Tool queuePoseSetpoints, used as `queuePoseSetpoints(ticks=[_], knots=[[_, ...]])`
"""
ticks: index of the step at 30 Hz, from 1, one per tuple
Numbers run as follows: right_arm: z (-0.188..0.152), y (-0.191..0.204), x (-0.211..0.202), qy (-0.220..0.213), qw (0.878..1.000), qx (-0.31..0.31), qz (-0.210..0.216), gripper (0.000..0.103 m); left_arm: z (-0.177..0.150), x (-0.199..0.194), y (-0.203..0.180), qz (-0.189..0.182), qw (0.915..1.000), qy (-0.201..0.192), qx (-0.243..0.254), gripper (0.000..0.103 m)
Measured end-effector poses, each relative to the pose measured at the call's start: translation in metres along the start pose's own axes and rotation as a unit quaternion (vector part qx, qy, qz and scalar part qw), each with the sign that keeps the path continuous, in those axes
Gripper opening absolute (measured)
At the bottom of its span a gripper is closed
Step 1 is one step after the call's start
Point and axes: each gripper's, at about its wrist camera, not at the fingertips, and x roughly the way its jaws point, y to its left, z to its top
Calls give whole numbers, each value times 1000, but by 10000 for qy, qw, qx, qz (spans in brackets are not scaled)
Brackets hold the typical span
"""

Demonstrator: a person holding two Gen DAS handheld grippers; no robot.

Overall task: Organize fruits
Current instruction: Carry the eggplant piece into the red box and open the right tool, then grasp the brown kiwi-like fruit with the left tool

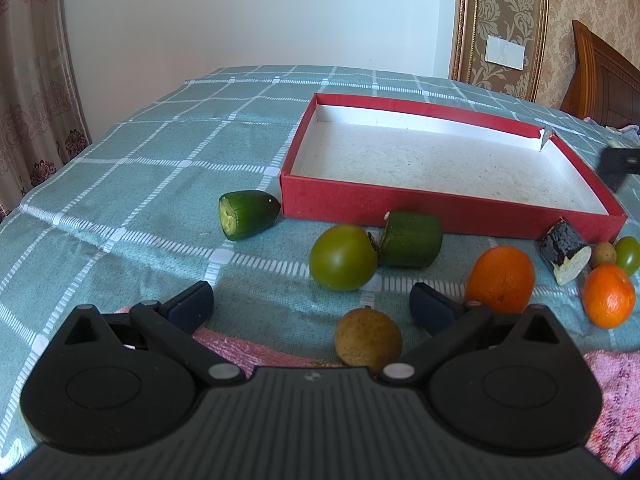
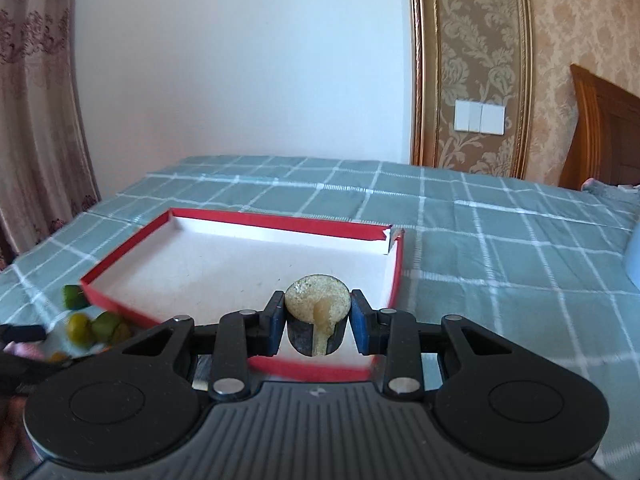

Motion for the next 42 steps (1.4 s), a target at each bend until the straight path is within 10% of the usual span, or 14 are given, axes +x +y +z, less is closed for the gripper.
queuePoseSetpoints(ticks=[10, 13, 21, 31, 42], knots=[[-6, -2, 54, 548, 9983, 97, -176, 34, 0, 0, 0, 0, 10000, 0, -3, 103], [-11, -3, 59, 670, 9974, 166, -197, 48, 0, 0, 0, 0, 10000, 0, -1, 103], [-23, -13, -7, -218, 9972, 501, -504, 81, 0, 0, 0, 0, 10000, 0, -3, 103], [-78, -44, -41, -616, 9828, 1366, -1077, 84, 0, -2, 1, -53, 10000, -42, -46, 103], [-84, -50, -46, -655, 9802, 1647, -889, 84, -19, -63, 17, -464, 9904, -1298, -54, 100]])
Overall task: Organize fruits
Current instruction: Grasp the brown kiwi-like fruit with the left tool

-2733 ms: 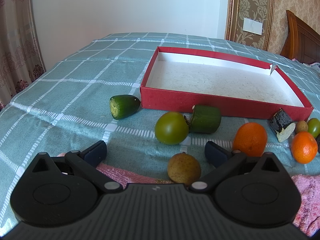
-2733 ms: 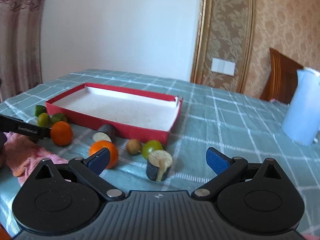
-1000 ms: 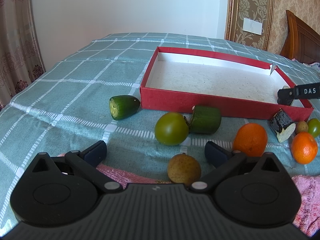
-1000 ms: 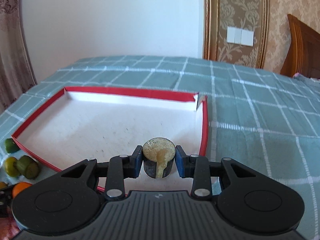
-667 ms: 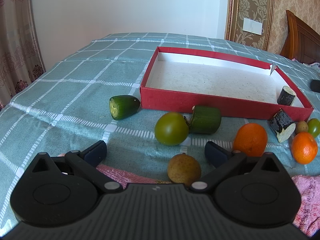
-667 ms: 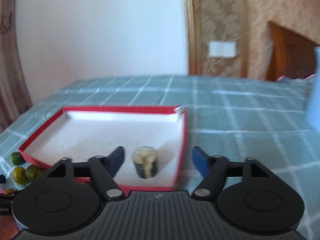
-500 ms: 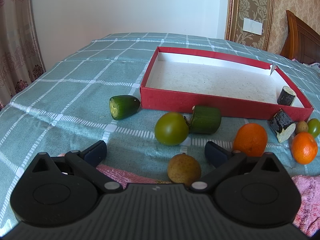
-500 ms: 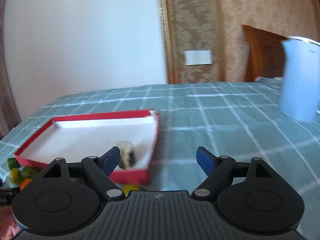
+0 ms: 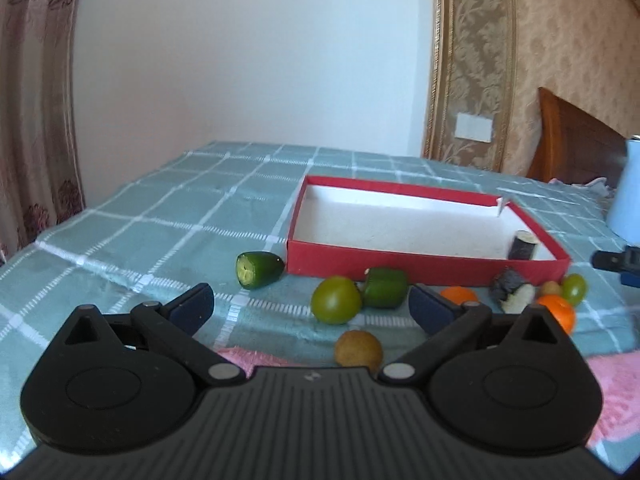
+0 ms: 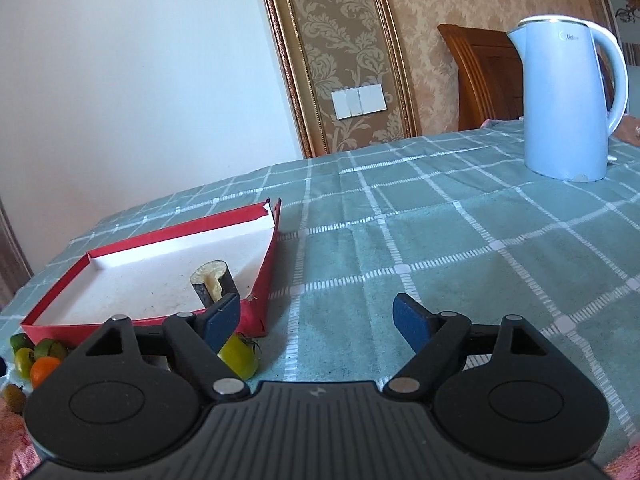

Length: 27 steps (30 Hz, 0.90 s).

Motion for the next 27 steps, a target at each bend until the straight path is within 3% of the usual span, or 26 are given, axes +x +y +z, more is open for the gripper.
queuePoseSetpoints(ticks=[4, 9, 13, 15, 19, 21, 23, 27], knots=[[0, -5, 0, 11, 9998, 165, 99, 84, -3, -9, -8, 209, 9992, -39, 346, 84], [0, -7, 0, 8, 9995, 246, 186, 84, -6, -12, -9, -152, 9987, 141, 461, 83], [0, -8, 2, 54, 9993, 268, 243, 85, -8, -6, -21, -199, 9977, 215, 617, 80], [0, -8, 2, 67, 9993, 274, 259, 85, -9, 1, -25, -260, 9973, 365, 583, 66], [0, -10, 2, 88, 9990, 327, 304, 85, -12, 16, -27, -309, 9958, 664, 541, 50], [0, -10, 3, 96, 9989, 343, 315, 85, -14, 22, -27, -338, 9950, 799, 492, 31], [0, -10, 3, 101, 9988, 344, 319, 85, -16, 27, -25, -306, 9945, 906, 436, 26], [0, -10, 5, 129, 9988, 343, 332, 85, -15, 26, -23, -338, 9946, 908, 374, 26]])
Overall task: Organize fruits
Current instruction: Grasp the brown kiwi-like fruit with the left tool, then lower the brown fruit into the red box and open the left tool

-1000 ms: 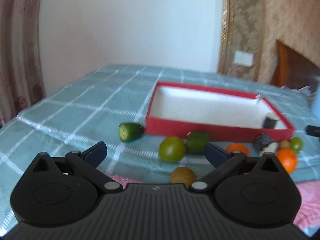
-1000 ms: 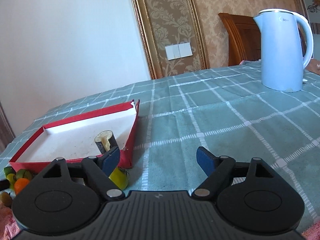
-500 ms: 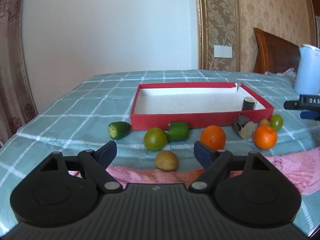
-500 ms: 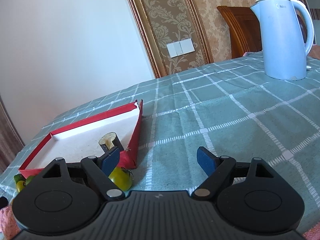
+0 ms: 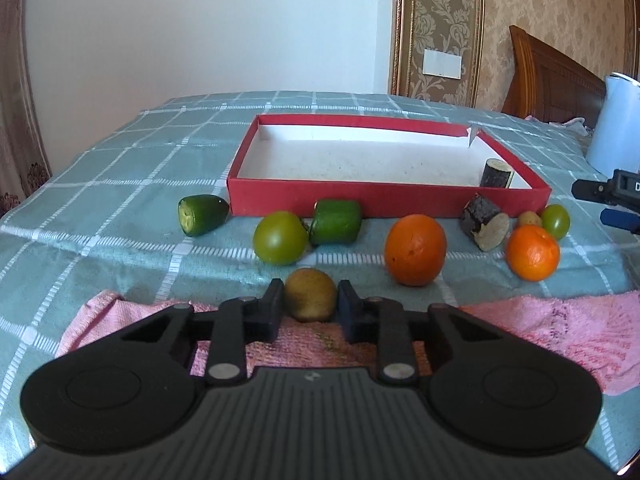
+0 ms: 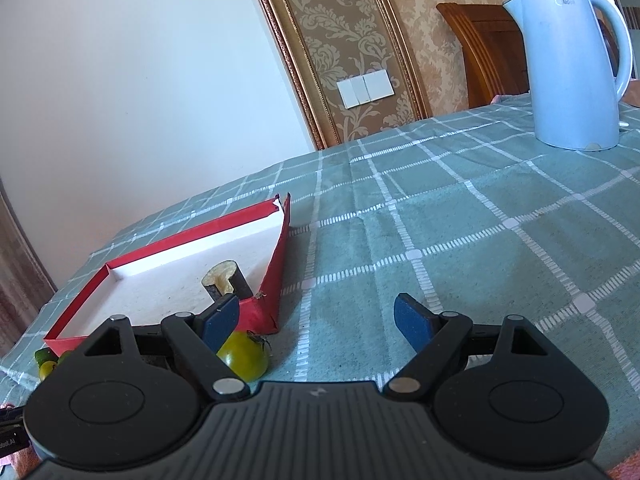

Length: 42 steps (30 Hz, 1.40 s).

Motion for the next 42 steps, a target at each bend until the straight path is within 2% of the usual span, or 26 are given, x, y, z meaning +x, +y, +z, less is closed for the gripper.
queuePoseSetpoints(ticks=[7, 12, 15, 20, 22, 23, 24, 25, 27, 28, 30, 33, 36, 42], knots=[[-1, 0, 0, -1, 10000, 9, -10, 85, 7, -12, -3, -17, 9999, -161, 8, 26], [0, 0, 0, 1, 10000, 11, -8, 85, 35, -17, -5, -37, 9989, -471, 77, 26], [0, 0, 0, 3, 10000, 23, -2, 85, 58, -5, -6, -44, 9982, -598, 96, 26], [-1, -1, 0, 15, 10000, 61, 22, 85, 86, 38, -2, -31, 9988, -482, -54, 26], [-1, -2, 0, 18, 10000, 77, 32, 85, 89, 55, 1, 29, 9993, -346, -109, 36], [-1, -2, 0, 19, 10000, 82, 35, 85, 89, 60, 3, 120, 9993, -319, -143, 51], [-1, -2, 0, 20, 10000, 88, 40, 85, 87, 61, 4, 215, 9990, -345, -175, 61], [-1, -2, 0, 25, 9999, 92, 45, 85, 86, 60, 5, 261, 9987, -394, -185, 64], [-1, -2, 0, 29, 9999, 93, 49, 85, 81, 51, 8, 236, 9984, -481, -177, 77], [-1, -2, 0, 29, 9999, 92, 47, 85, 77, 45, 9, 247, 9981, -535, -170, 80], [-1, -2, 0, 29, 9999, 93, 45, 85, 68, 33, 10, 328, 9974, -638, -91, 92], [-1, -2, 0, 15, 9999, 97, 42, 85, 53, 17, 11, 551, 9962, -671, -23, 99], [-1, -1, 1, 11, 9999, 97, 37, 85, 36, 9, 16, 597, 9965, -579, -91, 102], [-1, -1, 1, 38, 9999, 90, 47, 85, 18, 15, 29, 795, 9956, -359, -339, 103]])
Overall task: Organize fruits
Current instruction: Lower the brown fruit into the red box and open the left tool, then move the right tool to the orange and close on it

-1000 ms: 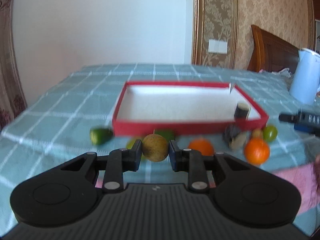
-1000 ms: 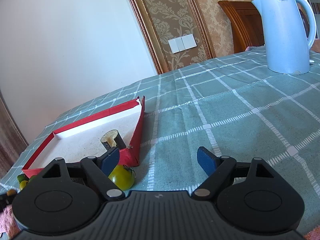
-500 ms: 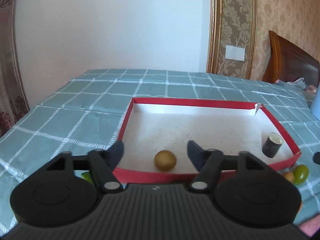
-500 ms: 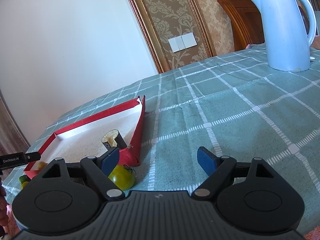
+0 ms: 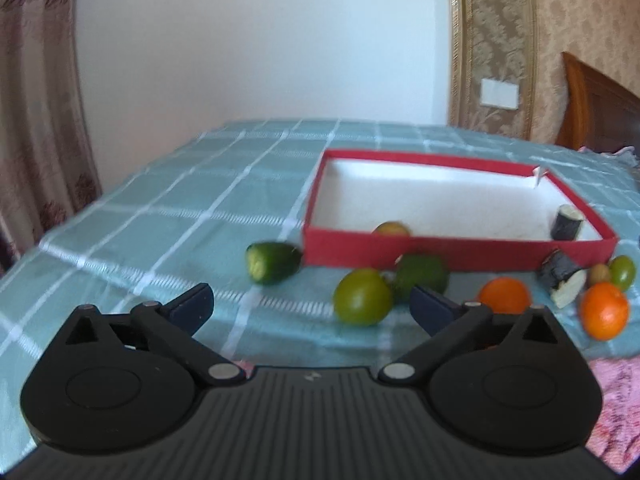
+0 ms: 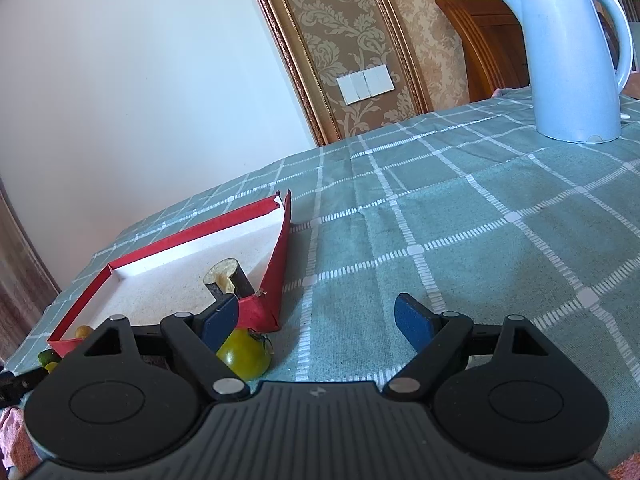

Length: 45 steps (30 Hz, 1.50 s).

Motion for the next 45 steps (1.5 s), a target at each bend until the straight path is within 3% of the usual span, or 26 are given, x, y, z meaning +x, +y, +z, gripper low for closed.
queuePoseSetpoints(ticks=[2, 8, 16, 29, 34, 45], knots=[[0, 0, 0, 1, 10000, 5, 4, 85, 0, 0, 4, -5, 9999, -9, -136, 103], [0, 0, 0, 10, 10000, -16, -15, 85, 1, 17, 16, -239, 9967, 619, -470, 103], [-1, 5, -5, -75, 9999, -134, -47, 86, -3, 16, 5, -119, 9975, 696, -79, 103], [-22, 76, -41, 195, 9881, -1387, 633, 86, -5, 16, 2, -10, 9979, 641, -54, 103], [-36, 97, -31, 421, 9809, -1798, 615, 86, -5, 17, 4, -47, 9980, 632, -45, 103], [-43, 103, -12, 628, 9802, -1804, 528, 86, -4, 17, 4, -42, 9980, 623, -63, 103]])
